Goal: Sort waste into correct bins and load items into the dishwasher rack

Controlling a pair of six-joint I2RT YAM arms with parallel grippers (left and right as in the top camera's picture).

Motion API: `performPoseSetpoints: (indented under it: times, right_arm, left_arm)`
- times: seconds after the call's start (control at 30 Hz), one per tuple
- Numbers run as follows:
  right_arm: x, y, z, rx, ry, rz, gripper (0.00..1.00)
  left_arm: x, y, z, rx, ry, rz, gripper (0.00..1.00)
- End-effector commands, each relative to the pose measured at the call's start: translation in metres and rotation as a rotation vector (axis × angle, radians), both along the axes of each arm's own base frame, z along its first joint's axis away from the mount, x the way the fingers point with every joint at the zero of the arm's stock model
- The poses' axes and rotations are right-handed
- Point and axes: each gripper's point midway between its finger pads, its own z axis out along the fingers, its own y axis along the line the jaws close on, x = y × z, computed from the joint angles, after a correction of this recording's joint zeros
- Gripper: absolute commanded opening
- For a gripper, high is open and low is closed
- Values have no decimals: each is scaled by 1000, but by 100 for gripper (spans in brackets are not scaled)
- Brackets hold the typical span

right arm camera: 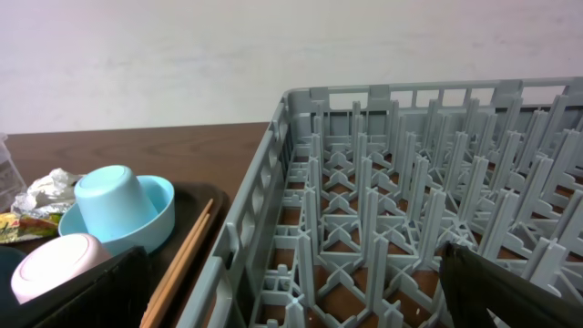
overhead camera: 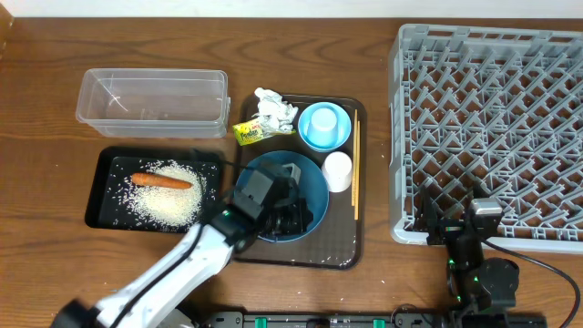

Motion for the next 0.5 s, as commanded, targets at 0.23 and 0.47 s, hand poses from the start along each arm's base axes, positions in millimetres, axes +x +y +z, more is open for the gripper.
performPoseSetpoints:
  times: [0.23, 0.47]
  right_arm:
    - [1, -6, -2, -14, 5, -28, 99]
    - [1, -6, -2, -14, 5, -28, 99]
  left_arm:
    - [78, 53, 99, 50, -396, 290, 55]
    - [111, 66, 159, 172, -370, 167, 66]
